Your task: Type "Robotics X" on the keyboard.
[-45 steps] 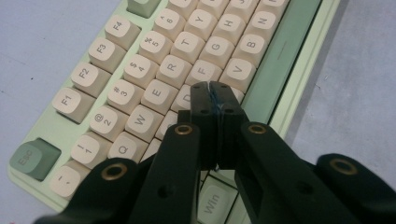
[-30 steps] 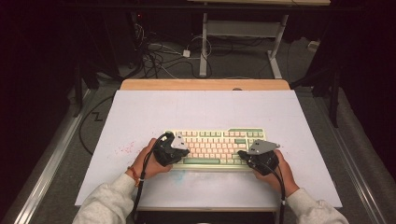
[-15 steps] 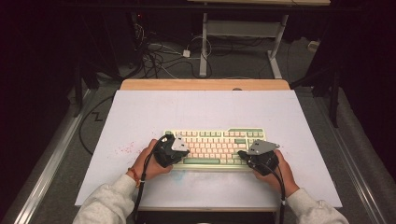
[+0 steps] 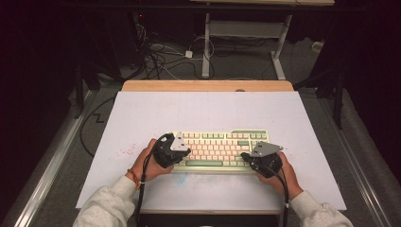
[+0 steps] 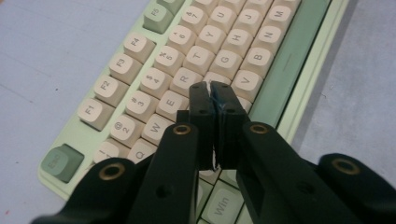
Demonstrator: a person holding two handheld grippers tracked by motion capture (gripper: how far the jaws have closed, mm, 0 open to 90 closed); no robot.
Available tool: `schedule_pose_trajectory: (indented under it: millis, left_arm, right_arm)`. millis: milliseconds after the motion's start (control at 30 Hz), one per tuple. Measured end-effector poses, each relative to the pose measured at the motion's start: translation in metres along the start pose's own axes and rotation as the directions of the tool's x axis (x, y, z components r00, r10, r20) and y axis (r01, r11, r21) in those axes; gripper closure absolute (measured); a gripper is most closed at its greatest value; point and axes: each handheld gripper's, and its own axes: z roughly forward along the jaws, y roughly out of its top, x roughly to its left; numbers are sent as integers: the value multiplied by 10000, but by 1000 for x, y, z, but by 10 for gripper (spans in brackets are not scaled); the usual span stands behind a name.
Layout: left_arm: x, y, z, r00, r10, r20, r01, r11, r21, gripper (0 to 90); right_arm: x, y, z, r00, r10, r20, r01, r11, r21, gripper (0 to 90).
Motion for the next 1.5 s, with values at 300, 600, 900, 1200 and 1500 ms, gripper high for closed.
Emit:
schedule_pose_trajectory:
  millis: [300, 600, 900, 1200, 1500]
  left_arm:
    - [1, -2, -6, 9985, -93, -538, 74, 9993, -363, 742]
    - [2, -3, -10, 9947, -430, -932, 341, 9949, -946, 544]
    - [1, -5, -12, 9870, -701, -1448, 513, 9902, -1297, 334]
    - [-1, -7, -5, 9836, -719, -1657, 528, 9917, -1169, 161]
    - [-6, -8, -3, 9831, -521, -1755, 299, 9915, -1268, 156]
  right_arm:
    - [0, 1, -3, 10000, 32, -43, -33, 9999, -139, 897]
    - [0, 8, -10, 9999, 35, 120, -28, 9983, -584, 841]
    - [0, 14, -19, 9987, 242, 458, -186, 9928, -1184, 607]
    - [-1, 15, -17, 9924, 669, 1037, -524, 9892, -1369, 231]
    - [-1, 15, -13, 9870, 785, 1406, -581, 9879, -1437, 165]
